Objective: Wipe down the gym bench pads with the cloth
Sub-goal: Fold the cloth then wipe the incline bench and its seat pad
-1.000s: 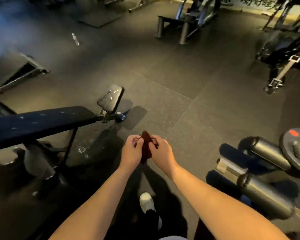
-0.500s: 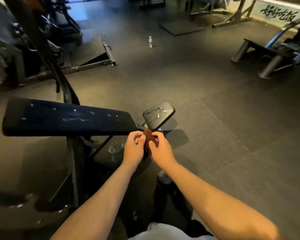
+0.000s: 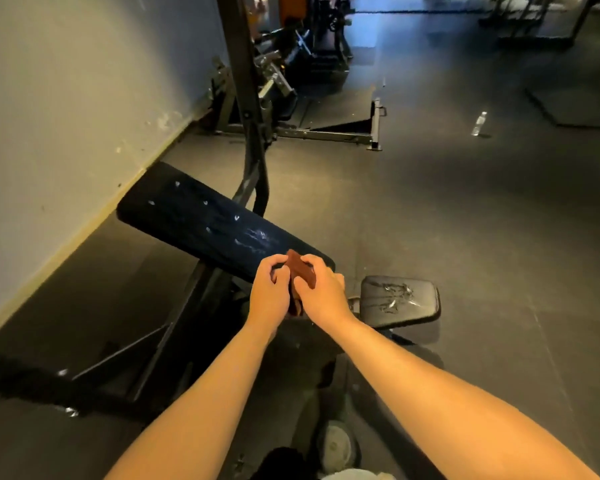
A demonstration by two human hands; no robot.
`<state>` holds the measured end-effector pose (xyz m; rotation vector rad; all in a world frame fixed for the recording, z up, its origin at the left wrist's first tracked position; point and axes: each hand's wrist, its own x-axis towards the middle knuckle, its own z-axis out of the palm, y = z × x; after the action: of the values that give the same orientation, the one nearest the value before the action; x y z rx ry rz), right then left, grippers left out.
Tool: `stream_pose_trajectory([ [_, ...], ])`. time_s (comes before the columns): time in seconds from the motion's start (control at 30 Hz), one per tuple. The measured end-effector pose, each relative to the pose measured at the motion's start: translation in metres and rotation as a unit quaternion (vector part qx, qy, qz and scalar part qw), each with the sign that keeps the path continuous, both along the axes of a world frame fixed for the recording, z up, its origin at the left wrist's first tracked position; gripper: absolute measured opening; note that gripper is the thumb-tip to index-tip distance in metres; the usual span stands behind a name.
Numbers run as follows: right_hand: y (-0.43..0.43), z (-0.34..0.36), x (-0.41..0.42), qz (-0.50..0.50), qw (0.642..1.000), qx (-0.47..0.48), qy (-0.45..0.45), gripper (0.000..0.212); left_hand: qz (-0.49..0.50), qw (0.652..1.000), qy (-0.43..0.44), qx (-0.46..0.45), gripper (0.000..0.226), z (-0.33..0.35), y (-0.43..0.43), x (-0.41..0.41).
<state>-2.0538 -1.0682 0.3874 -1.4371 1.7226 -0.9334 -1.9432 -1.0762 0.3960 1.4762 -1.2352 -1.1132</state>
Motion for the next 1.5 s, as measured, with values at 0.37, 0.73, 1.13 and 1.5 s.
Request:
stream_pose_trajectory([
  [0.37, -0.15, 0.001, 0.066, 0.178, 0.984, 0.012, -0.023, 0.051, 0.182, 0.981, 0.06, 0.027, 0.022, -0.001, -0.121, 0.057],
  [0.73, -0.326, -0.019, 0.209, 0.251, 0.967, 0.02, -0.045, 0.05, 0.274, 0.959, 0.071, 0.028, 0.023, -0.02, -0.283, 0.189],
  [1.13, -0.451, -0.038, 0.307, 0.284, 0.949, 0.06, -0.124, 0.038, 0.287, 0.948, -0.131, 0.033, 0.037, -0.044, -0.367, 0.284],
  [1.5, -0.556, -0.094, 0.424, 0.201, 0.979, 0.012, -0.032, 0.038, 0.191, 0.906, -0.375, 0.044, 0.041, -0.11, -0.496, 0.425],
])
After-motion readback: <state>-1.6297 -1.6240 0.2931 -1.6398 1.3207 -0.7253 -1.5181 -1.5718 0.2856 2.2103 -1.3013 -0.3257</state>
